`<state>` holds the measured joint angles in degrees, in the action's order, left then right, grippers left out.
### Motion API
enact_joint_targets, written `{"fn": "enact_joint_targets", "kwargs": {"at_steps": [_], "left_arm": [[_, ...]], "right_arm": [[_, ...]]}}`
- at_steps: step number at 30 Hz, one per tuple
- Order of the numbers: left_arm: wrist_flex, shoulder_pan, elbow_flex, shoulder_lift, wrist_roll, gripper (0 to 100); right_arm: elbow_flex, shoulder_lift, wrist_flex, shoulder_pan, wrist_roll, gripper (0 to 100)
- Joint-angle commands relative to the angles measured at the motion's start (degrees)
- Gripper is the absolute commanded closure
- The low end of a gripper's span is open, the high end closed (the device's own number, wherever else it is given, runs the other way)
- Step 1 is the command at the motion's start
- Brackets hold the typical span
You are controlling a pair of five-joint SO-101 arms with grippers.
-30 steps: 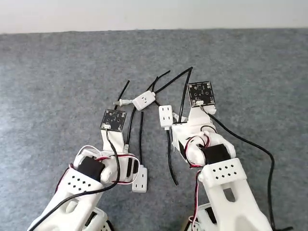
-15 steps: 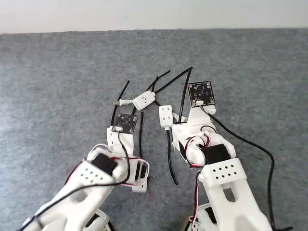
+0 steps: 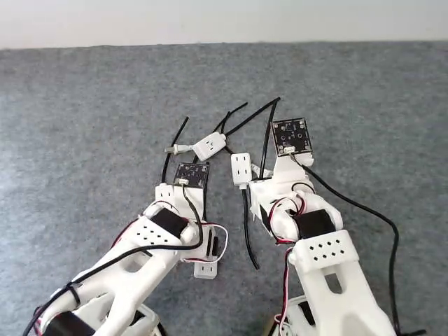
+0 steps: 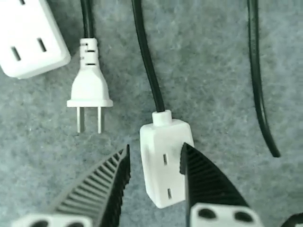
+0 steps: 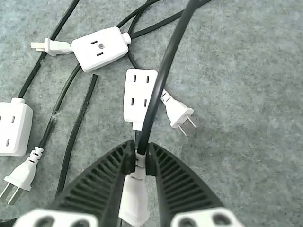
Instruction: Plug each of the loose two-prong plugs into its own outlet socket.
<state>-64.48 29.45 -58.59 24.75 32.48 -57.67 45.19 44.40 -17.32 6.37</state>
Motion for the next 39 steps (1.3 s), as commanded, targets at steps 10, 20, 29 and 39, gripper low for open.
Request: {"fn": "enact_joint_targets", "kwargs": {"at_steps": [10, 20, 29, 39], "left_arm": [[1.1, 0.4, 2.9, -0.3, 6.7, 84], [1.1, -1.1, 6.7, -0.2, 8.2, 84], [-0.2, -1.1, 6.5, -0.2, 8.3, 84], [2.8, 3.9, 5.1, -0.8, 13.9, 84]], "right_arm": [[1.5, 1.8, 0.2, 0.7, -0.7, 99.1], [1.5, 2.0, 0.2, 0.7, -1.8, 99.1], [1.5, 2.2, 0.2, 0.7, -1.8, 99.1], [1.5, 2.2, 0.2, 0.7, -1.9, 99.1]]}}
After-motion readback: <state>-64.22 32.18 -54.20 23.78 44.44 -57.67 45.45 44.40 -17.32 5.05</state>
